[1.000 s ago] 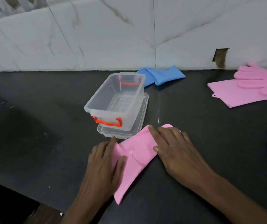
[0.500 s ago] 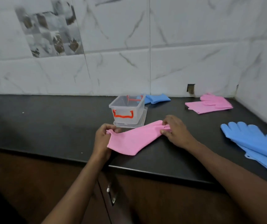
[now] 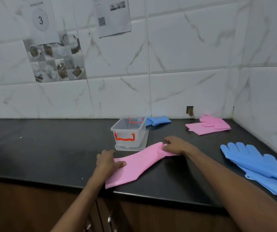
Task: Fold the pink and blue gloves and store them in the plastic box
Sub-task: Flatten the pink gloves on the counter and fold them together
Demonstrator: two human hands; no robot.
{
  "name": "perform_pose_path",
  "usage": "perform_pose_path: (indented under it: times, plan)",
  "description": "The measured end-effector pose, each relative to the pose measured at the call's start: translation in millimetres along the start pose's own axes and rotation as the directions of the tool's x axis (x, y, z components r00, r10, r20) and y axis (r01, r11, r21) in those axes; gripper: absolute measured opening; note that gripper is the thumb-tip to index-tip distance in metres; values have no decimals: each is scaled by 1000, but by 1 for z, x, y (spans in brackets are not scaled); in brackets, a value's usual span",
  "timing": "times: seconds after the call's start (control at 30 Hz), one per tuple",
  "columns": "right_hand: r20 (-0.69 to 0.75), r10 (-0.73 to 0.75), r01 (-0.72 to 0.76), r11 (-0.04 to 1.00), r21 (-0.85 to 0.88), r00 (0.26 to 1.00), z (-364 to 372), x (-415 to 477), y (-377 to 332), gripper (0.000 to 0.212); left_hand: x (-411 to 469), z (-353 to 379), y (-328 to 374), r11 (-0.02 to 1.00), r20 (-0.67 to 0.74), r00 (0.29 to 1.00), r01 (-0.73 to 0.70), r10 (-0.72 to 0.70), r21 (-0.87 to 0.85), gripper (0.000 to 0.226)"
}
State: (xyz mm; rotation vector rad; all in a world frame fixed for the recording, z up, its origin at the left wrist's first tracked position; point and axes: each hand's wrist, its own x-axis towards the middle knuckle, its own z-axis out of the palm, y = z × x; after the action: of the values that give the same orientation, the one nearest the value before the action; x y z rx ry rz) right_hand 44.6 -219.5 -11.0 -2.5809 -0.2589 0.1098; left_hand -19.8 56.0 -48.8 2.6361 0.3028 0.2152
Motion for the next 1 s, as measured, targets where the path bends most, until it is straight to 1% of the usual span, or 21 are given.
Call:
perform_pose_path:
  times: [0.03,0.1,0.13,0.17,0.23,0.3,0.33,0.37,0.43,0.47,0.57,0.63,0.67,0.73,0.8,0.83,0.87,0.9,0.93,0.97,1.0]
  plan:
    - [24,9,-9,1000,27,1000,-1,4,1,42,3,0,-1,1000,-6,1000,29,-29,-2,59]
    - [65,7,-13,996,92,998,-5,10,2,37,7,-2,-1,993,29,998,52,-50,-104,39]
    - [73,-7,-1,994,113,997,-9,12,1,34,9,-4,-3,985,45,999,36,-29,-169,23]
    - [73,-28,18,992,128,997,-14,13,1,30,9,-8,-3,976,53,999,9,3,-219,16]
    - [40,-84,74,976,206,996,-26,12,-1,16,9,-18,-5,948,49,997,-37,56,-315,27]
    - [-53,-116,127,924,360,992,-45,6,-3,14,10,-34,-6,902,7,993,-102,115,-419,20]
    - [-108,-125,159,899,408,986,-57,1,-4,13,11,-43,-4,878,-33,989,-143,144,-457,16]
    - [-159,-139,194,887,419,977,-69,-5,-6,13,13,-53,-1,857,-67,983,-183,171,-482,13]
    - [-224,-175,248,899,362,959,-90,-14,-9,16,18,-69,12,820,-115,968,-251,224,-514,12]
    - [-242,-180,254,913,318,953,-98,-19,-11,16,21,-76,20,808,-137,963,-271,234,-524,16]
    - [-274,-144,224,932,287,951,-112,-30,-11,7,29,-91,46,797,-225,948,-312,225,-517,41]
    - [-305,-133,224,932,285,943,-116,-37,-8,10,33,-95,56,782,-286,929,-355,235,-512,44]
    - [-324,-130,228,931,285,937,-116,-39,-6,15,34,-95,60,771,-318,917,-379,239,-511,42]
    - [-308,-132,223,933,281,942,-114,-46,-2,26,34,-90,65,758,-365,895,-421,257,-498,25]
    - [-177,-162,203,948,244,971,-111,-53,3,22,30,-82,71,767,-360,877,-462,319,-445,8]
    - [-87,-172,185,968,168,981,-111,-56,5,17,28,-77,73,782,-325,876,-470,357,-410,5]
    - [-11,-174,174,984,48,985,-112,-59,8,13,27,-74,76,801,-275,879,-471,390,-369,6]
    - [20,-170,171,981,-86,985,-115,-61,10,13,27,-73,79,821,-226,880,-471,417,-322,7]
    - [-11,-174,168,964,-205,985,-120,-61,11,16,28,-74,82,831,-196,877,-479,438,-284,9]
    - [-90,-190,158,946,-282,978,-125,-61,12,18,29,-76,86,829,-195,870,-491,453,-266,10]
    - [-187,-214,149,939,-310,959,-131,-62,12,17,30,-80,90,821,-227,861,-505,456,-267,9]
